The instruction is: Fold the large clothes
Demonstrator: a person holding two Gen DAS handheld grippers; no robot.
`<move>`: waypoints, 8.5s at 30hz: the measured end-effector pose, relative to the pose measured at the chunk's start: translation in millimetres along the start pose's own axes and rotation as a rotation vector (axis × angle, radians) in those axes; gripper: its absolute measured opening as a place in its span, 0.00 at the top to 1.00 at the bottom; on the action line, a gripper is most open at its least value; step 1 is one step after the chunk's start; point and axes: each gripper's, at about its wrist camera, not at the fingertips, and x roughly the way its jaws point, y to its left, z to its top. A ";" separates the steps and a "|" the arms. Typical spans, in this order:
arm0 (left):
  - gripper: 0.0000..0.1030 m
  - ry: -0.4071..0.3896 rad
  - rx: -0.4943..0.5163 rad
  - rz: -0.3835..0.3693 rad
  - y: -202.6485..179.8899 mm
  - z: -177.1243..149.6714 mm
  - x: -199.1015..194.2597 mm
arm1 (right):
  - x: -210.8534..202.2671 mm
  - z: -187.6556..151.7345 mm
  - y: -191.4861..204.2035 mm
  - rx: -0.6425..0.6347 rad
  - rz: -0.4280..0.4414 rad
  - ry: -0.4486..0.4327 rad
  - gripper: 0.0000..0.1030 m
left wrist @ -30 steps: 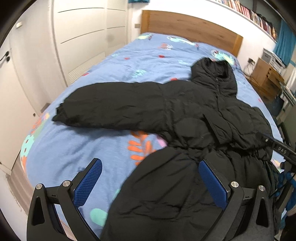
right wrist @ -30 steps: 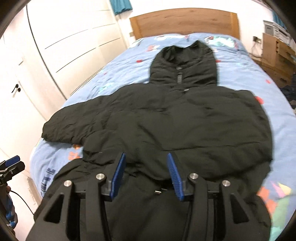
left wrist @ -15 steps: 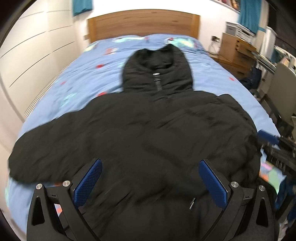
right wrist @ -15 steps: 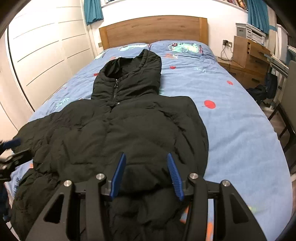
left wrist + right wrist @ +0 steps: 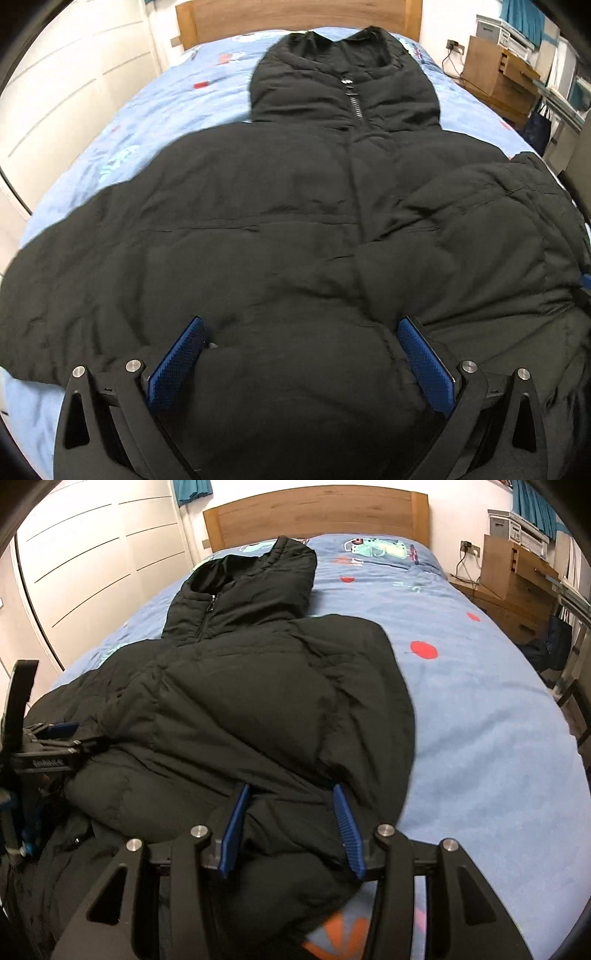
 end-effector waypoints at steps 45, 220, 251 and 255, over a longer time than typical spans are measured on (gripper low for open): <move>0.01 -0.347 -0.030 0.062 22.9 -115.9 -233.8 | -177.7 -69.2 102.2 0.116 -0.080 -0.107 0.56; 0.28 -0.088 -0.186 -0.196 124.0 -14.4 -37.6 | -15.7 35.0 190.6 -0.228 -0.013 -0.052 0.33; 0.20 -0.128 -0.043 -0.089 75.2 -56.4 -57.5 | -2.8 -7.4 140.2 -0.166 -0.038 0.055 0.33; 0.20 -0.137 -0.041 -0.088 69.6 -61.4 -74.1 | -15.7 -10.5 133.9 -0.162 -0.082 0.063 0.33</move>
